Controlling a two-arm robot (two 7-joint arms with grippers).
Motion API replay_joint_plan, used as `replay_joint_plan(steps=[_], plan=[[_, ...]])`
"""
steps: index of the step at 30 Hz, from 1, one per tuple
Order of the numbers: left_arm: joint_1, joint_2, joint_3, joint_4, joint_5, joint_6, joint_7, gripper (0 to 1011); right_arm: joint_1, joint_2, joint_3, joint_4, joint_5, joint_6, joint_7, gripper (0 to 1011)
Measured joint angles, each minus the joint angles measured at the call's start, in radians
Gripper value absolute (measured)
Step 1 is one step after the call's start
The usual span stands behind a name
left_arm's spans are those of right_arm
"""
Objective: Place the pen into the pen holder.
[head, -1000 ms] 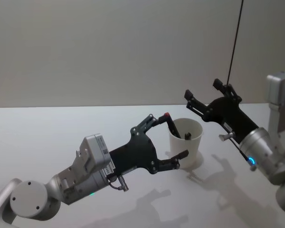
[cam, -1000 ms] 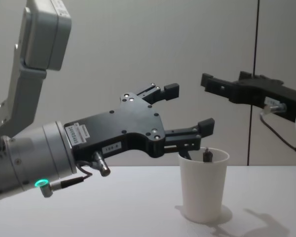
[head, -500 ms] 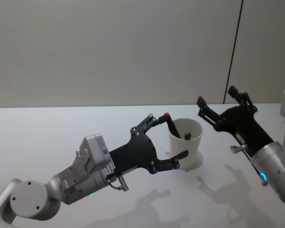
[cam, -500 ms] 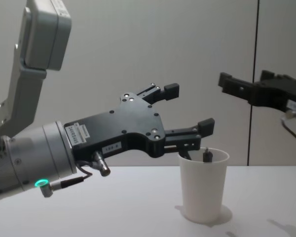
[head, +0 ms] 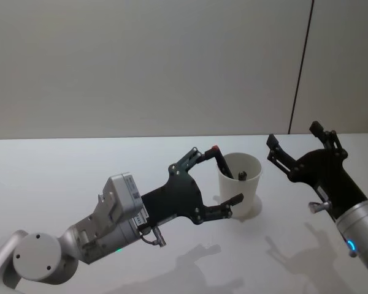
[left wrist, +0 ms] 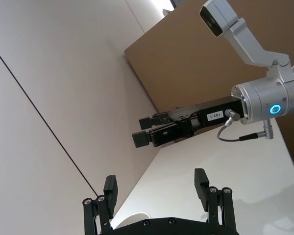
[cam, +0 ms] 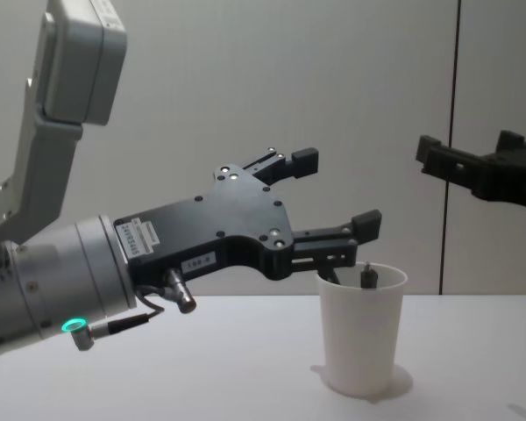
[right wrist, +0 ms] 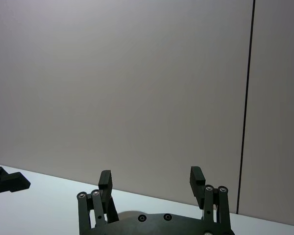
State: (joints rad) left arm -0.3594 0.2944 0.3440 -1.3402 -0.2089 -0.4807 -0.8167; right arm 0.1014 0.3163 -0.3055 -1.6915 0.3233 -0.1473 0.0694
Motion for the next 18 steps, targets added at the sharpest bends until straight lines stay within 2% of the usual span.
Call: replay_joint_plan(steps=[18], plan=[[0.000,0.000,0.000,0.000,0.000,0.000,0.000,1000,-0.028,0.011,0.000,-0.027,-0.004,-0.004,-0.025,1001]])
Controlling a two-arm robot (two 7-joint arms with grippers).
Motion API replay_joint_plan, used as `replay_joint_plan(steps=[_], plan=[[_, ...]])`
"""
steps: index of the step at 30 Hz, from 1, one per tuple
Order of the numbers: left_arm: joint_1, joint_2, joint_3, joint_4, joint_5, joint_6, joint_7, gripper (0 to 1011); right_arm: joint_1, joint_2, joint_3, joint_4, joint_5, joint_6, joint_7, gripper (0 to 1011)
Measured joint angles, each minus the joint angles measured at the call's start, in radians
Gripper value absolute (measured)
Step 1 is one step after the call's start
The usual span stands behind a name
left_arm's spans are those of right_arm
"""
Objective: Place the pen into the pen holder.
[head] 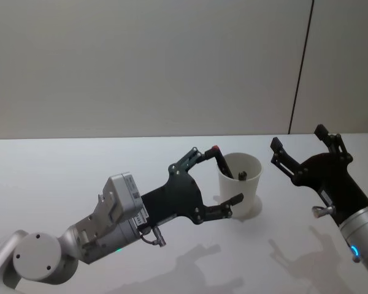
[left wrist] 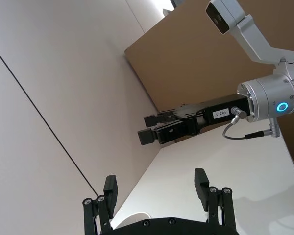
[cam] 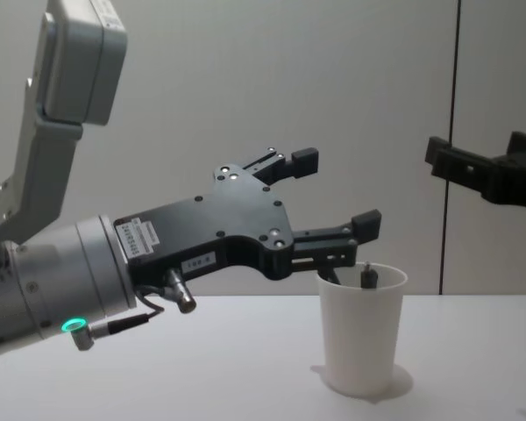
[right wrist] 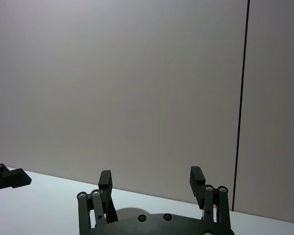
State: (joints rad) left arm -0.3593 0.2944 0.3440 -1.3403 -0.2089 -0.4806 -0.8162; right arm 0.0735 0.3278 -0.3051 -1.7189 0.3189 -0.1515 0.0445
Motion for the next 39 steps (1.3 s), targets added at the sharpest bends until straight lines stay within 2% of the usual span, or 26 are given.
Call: replay_joint_plan(steps=[4,8,17,21,39], plan=[[0.002,0.001,0.001,-0.003,0.000,0.006,0.011,1000,-0.005,0.000,0.005,-0.003,-0.002,0.011,0.000,1001],[0.005,0.004,0.005,-0.013,0.000,0.022,0.037,1000,-0.023,0.003,0.021,-0.013,-0.008,0.048,0.004,1001],[0.023,0.016,0.021,-0.054,0.001,0.092,0.152,1000,-0.071,0.008,0.064,-0.039,-0.025,0.149,0.017,1001],[0.032,0.023,0.029,-0.075,0.002,0.129,0.211,1000,-0.083,0.009,0.074,-0.045,-0.029,0.174,0.020,1001],[0.067,0.048,0.061,-0.156,0.004,0.270,0.439,1000,-0.088,0.010,0.079,-0.048,-0.032,0.186,0.022,1001]])
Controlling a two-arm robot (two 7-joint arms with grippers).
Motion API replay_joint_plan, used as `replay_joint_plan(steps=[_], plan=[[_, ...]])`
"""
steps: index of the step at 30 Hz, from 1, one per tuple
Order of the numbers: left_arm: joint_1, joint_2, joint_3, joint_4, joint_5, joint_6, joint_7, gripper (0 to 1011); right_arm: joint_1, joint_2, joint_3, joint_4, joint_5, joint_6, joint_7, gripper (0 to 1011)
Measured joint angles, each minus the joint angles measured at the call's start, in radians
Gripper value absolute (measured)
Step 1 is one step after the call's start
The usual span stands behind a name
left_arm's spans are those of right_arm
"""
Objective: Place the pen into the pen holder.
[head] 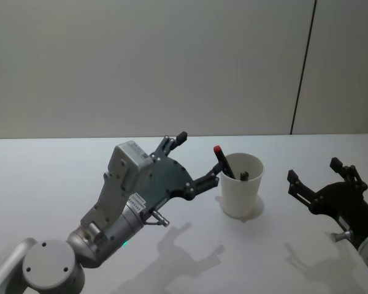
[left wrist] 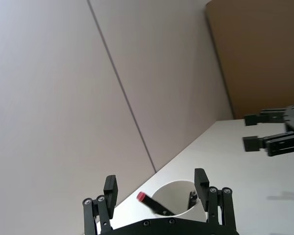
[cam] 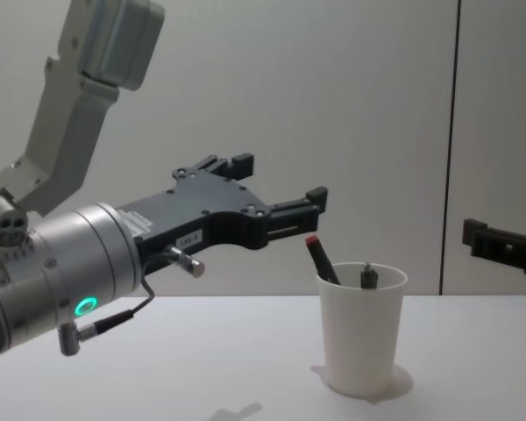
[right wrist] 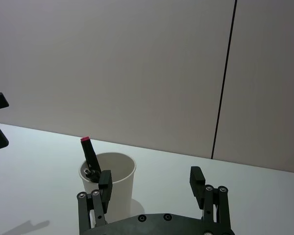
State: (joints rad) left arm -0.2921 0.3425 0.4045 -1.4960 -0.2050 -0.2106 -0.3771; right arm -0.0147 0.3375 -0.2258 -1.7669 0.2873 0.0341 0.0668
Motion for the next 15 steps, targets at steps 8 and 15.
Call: replay_joint_plan(steps=[8,15], plan=[[0.017,0.012,0.015,-0.040,0.001,0.068,0.112,1000,0.000,0.000,0.000,0.000,0.000,0.000,0.000,1001],[0.030,0.022,0.027,-0.071,0.002,0.123,0.200,1000,0.000,0.000,0.000,0.000,0.000,0.000,0.000,1001]])
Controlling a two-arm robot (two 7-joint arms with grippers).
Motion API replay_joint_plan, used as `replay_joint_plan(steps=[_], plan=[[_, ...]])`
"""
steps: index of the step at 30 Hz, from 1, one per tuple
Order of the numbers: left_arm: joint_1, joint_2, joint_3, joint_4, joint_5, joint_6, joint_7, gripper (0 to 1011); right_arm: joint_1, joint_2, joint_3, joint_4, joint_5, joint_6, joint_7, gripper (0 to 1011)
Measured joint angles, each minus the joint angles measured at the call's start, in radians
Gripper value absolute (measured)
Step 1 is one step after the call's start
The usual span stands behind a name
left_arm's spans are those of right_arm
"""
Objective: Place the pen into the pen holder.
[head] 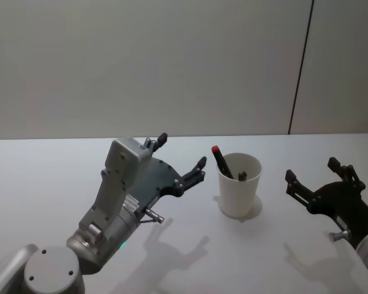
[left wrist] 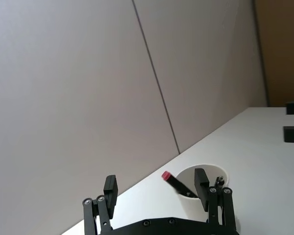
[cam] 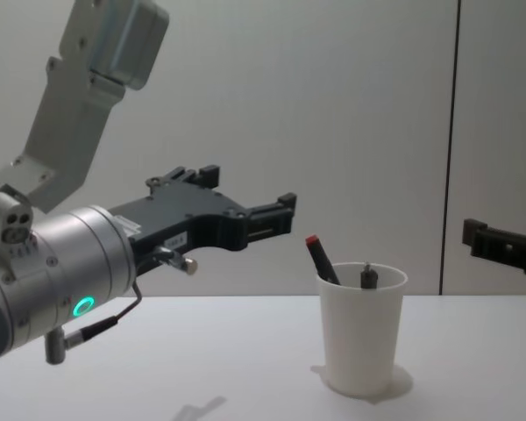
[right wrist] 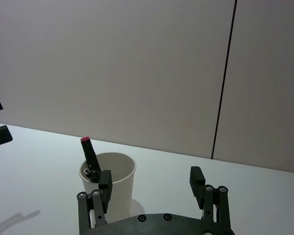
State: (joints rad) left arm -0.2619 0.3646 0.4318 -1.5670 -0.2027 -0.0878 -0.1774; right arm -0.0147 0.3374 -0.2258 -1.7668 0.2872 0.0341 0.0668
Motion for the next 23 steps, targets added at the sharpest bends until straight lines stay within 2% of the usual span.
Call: replay_joint_plan(steps=[11,23], plan=[[0.021,0.015,0.019,-0.048,0.001,0.083,0.136,1000,0.000,0.000,0.000,0.000,0.000,0.000,0.000,1001],[0.025,0.018,0.023,-0.060,0.002,0.102,0.166,1000,0.000,0.000,0.000,0.000,0.000,0.000,0.000,1001]])
